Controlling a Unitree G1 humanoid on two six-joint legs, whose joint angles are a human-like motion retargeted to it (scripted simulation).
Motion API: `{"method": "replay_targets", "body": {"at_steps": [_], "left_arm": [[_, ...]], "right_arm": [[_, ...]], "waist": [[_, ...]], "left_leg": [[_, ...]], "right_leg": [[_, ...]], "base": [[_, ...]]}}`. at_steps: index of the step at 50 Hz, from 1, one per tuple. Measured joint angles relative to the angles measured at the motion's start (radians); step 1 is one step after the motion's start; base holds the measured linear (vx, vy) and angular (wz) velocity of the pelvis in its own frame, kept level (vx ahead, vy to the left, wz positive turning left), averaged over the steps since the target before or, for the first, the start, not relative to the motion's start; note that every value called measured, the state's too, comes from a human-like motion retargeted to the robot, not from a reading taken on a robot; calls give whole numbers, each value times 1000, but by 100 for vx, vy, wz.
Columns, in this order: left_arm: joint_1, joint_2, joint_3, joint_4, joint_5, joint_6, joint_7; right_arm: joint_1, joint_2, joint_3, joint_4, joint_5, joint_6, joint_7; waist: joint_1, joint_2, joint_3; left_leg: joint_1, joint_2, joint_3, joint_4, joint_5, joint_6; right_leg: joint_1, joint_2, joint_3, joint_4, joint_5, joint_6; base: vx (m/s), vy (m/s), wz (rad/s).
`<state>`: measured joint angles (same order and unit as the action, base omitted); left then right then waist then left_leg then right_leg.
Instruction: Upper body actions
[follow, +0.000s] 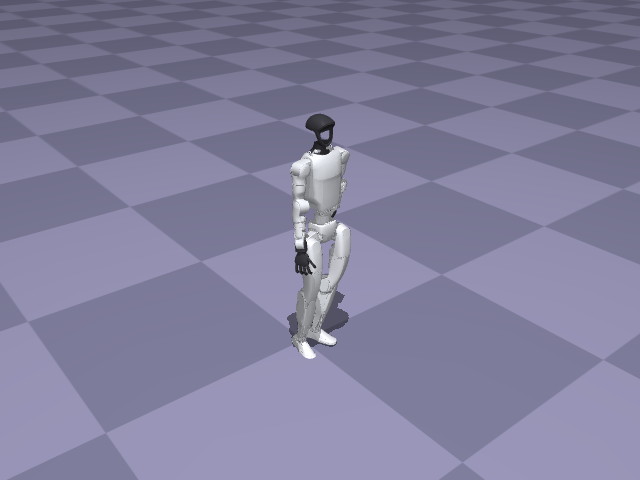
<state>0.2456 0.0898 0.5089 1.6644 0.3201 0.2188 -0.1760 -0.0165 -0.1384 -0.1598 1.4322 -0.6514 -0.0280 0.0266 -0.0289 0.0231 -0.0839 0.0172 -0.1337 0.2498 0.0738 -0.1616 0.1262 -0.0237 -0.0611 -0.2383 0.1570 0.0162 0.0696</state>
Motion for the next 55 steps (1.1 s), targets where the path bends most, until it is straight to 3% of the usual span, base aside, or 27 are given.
{"method": "replay_targets", "body": {"at_steps": [3,5,8,15,23,29,42,55], "left_arm": [[10,-2,27,-20,-18,-7,-25],[5,5,26,-28,-26,1,-34],[-41,11,3,-39,-33,23,-12],[-164,4,-82,-148,-44,-46,-32],[-223,23,-172,-240,-2,-79,10],[-222,2,-152,-218,-49,-93,9],[-148,17,-124,-93,7,-48,27],[-146,24,-105,-73,21,13,-48]], "right_arm": [[-28,13,32,-20,-4,-5,23],[-39,24,57,-16,-15,-9,45],[-51,32,59,21,-32,-4,56],[-63,41,118,102,-81,25,19],[5,27,98,245,-94,78,-36],[29,-2,95,268,-135,136,-43],[-10,0,49,224,-77,110,34],[-39,53,110,132,-124,72,103]], "waist": [[37,-27,-4],[61,-42,-15],[92,-44,-32],[8,-27,53],[8,-41,26],[1,-29,15],[4,-6,-5],[15,-5,-24]], "left_leg": [[1,-18,51,-33,8,-10],[4,-19,82,-55,15,-23],[-35,3,97,-50,24,-36],[-27,46,40,-37,53,-52],[-44,67,16,-30,62,-77],[-45,82,23,-33,60,-85],[-24,94,48,-42,48,-93],[-24,86,41,-45,45,-90]], "right_leg": [[34,-16,-20,-78,-62,32],[32,-5,-20,-142,-34,-5],[-4,-4,-35,-148,-21,-5],[30,43,-43,-140,-54,-37],[23,58,-62,-149,-69,-55],[20,76,-46,-150,-78,-62],[20,97,-17,-150,-85,-71],[22,93,-20,-150,-90,-68]], "base": [[-7,-20,-85],[-6,-20,-74],[-13,-22,-21],[-11,-22,49],[1,-12,19],[0,-4,-8],[0,0,0],[0,0,0]]}}
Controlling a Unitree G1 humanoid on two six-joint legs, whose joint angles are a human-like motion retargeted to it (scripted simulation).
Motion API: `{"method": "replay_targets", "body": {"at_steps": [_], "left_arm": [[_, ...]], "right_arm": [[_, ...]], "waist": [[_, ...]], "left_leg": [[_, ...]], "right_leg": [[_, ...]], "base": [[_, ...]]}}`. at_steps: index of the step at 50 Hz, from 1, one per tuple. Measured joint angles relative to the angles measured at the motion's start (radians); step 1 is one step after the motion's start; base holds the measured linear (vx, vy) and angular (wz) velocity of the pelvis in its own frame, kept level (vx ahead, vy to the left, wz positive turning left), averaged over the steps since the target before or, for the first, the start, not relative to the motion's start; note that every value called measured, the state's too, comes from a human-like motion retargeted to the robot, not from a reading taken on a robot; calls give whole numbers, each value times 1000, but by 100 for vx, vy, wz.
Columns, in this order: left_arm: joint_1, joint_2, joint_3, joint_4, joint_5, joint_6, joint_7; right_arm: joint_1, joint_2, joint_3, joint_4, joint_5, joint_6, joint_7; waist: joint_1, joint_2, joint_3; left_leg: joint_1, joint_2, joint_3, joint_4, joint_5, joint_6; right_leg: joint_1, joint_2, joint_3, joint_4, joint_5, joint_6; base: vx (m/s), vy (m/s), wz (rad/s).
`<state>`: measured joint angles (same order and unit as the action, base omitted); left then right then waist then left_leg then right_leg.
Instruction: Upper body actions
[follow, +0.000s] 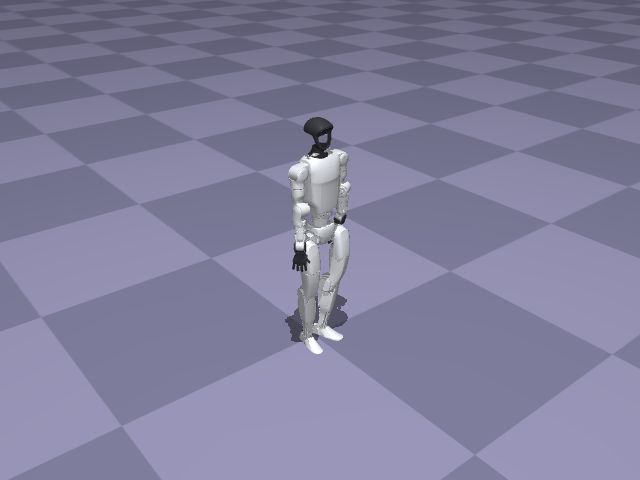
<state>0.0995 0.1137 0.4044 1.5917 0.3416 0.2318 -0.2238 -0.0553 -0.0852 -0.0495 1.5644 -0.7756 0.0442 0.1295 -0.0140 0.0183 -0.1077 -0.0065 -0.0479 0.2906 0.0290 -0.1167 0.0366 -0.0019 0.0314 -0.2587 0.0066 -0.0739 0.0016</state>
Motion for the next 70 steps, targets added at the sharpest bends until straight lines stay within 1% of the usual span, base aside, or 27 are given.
{"method": "replay_targets", "body": {"at_steps": [6,14,25,36,52,70], "left_arm": [[-18,-18,-21,-35,17,-12,-7],[-36,-31,-48,-63,27,-32,-1],[-30,-19,-41,-44,25,-23,-3],[-13,-7,-32,-10,30,-6,5],[-26,-32,-49,-33,36,-21,0],[-22,-20,-42,-20,32,-14,5]], "right_arm": [[1,2,10,8,-25,-2,-3],[15,-17,-13,54,-21,17,-25],[34,-43,-39,107,-11,48,-55],[38,-32,-30,97,-22,48,-52],[20,-28,-28,68,-18,35,-35],[28,-26,-27,80,-28,40,-39]], "waist": [[-1,-4,-7],[-13,-2,-15],[-23,5,-15],[-37,2,-14],[-25,3,-17],[-24,7,-23]], "left_leg": [[-5,-11,-12,0,1,4],[-14,-21,-25,1,3,9],[-15,-23,-17,2,0,11],[-13,-24,-11,0,1,12],[-16,-22,-11,0,6,13],[-15,-24,-14,-1,6,15]], "right_leg": [[0,-10,-9,-1,-1,3],[-1,-20,-20,-3,-1,7],[-9,-26,-17,-1,4,10],[-15,-18,-12,-1,8,0],[-15,-24,-8,2,9,5],[-13,-25,-11,2,6,7]], "base": [[0,0,0],[0,0,0],[0,0,0],[0,0,0],[0,0,0],[0,0,0]]}}
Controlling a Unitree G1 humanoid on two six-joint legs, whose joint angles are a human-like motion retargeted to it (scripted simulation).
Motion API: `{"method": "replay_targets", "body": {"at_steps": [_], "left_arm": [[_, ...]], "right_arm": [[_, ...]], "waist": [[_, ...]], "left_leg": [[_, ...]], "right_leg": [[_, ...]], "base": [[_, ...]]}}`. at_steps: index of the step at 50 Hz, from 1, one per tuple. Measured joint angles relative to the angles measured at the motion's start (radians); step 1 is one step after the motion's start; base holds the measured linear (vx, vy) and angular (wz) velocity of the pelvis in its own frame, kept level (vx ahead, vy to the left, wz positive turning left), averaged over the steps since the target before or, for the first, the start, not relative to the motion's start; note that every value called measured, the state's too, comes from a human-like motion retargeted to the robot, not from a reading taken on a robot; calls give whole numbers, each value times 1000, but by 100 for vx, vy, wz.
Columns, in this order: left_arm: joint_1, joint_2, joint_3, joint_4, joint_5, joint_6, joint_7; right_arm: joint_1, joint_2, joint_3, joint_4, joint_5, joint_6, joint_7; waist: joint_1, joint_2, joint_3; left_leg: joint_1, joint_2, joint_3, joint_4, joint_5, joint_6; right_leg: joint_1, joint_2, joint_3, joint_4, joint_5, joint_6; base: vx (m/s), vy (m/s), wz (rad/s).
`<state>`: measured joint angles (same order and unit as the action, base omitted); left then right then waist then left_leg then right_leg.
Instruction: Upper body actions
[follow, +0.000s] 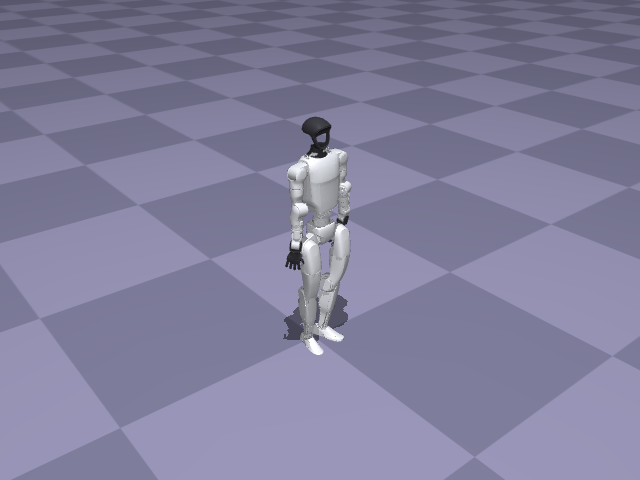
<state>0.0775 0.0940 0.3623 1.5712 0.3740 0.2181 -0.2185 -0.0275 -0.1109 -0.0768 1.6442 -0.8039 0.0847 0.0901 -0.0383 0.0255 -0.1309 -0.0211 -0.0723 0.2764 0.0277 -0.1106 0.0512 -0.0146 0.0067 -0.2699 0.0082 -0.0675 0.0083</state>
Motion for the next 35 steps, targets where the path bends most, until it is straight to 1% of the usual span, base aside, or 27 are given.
{"method": "replay_targets", "body": {"at_steps": [35], "left_arm": [[-3,-7,-3,-1,1,-1,1]], "right_arm": [[-2,-1,1,0,-5,1,-2]], "waist": [[1,2,-2]], "left_leg": [[-5,-6,-9,2,2,3]], "right_leg": [[1,-7,-9,0,-2,4]], "base": [[0,0,0]]}}
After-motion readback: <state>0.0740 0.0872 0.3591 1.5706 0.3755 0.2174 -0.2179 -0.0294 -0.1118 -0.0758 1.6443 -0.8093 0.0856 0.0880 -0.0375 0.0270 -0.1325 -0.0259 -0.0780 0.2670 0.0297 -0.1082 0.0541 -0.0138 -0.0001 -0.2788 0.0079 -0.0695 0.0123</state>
